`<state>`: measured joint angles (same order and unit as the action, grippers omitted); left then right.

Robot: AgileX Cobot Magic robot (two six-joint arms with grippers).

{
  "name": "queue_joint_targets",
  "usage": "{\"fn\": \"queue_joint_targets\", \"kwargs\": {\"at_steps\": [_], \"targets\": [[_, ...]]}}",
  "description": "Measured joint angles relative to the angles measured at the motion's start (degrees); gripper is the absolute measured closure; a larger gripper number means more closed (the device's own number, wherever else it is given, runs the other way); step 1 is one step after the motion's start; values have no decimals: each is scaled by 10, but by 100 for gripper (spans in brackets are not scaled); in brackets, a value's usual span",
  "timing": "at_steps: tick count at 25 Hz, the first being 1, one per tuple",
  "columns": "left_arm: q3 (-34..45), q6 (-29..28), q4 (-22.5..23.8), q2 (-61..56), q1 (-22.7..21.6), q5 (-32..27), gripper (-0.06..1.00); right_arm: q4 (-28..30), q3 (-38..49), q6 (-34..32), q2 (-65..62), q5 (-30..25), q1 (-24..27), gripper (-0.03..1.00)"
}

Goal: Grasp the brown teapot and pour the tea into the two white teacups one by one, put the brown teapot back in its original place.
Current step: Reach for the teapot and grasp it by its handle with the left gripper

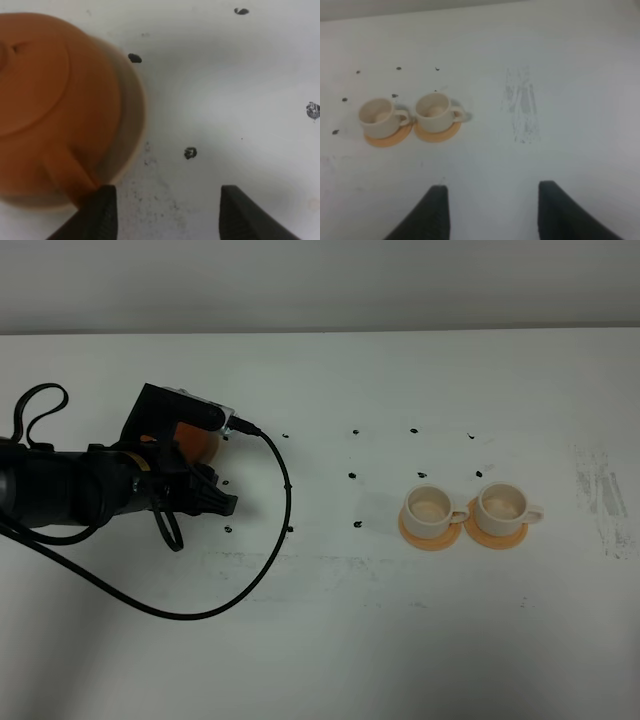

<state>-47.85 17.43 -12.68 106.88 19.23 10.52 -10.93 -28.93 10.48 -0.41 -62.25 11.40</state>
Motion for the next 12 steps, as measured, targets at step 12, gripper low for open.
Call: {"fn": "queue_joint_targets", "kwargs": {"at_steps": [12], "targets": [[0, 18, 0, 0, -22, -21, 46, 0, 0, 0, 0, 0, 0, 54]]}}
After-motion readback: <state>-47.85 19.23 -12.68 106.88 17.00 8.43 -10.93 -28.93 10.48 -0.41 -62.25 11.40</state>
